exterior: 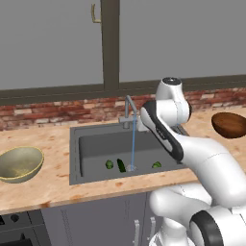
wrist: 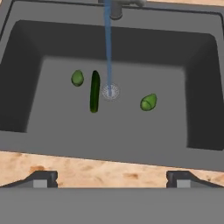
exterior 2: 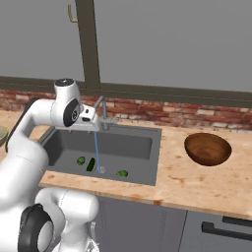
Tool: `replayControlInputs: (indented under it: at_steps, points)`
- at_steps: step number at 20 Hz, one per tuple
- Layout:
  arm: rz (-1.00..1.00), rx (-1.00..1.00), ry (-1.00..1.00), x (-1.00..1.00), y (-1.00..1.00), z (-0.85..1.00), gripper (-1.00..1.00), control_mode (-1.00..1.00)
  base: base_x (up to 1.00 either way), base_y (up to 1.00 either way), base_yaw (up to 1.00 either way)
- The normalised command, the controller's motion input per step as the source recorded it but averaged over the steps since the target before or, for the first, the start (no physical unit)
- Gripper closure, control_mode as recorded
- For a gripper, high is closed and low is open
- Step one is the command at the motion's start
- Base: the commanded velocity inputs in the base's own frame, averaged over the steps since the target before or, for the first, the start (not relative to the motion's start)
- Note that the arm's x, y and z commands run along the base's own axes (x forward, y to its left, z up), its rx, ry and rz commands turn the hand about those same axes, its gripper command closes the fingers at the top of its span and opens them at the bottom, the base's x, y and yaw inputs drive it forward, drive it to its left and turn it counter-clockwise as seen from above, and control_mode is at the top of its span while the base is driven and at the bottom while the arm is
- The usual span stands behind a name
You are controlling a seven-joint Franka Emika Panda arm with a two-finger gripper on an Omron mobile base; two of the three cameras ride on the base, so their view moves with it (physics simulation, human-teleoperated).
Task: Pick the avocados from the sink and place them in one bowl. Place the cucumber in the other bowl. Then turn off the sink faucet.
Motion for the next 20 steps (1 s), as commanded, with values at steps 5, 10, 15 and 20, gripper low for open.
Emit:
replayControlInputs:
  at_steps: [5,10,15,20]
  points:
    - [0.00,-0.03,0.05,0.21,0.31,-0.24,-1.00,-1.00,0.00,0.00,0.00]
    - [0.00,-0.01,0.13,0.30,0.13,-0.27,-1.00,-1.00,0.00,0.00,0.00]
    - [0.00,0.00,0.16,0.33,0.01,-0.39,-1.00,-1.00,0.00,0.00,0.00]
    - [0.00,0.00,0.14,0.26,0.00,-0.39,-1.00,-1.00,0.00,0.00,0.00]
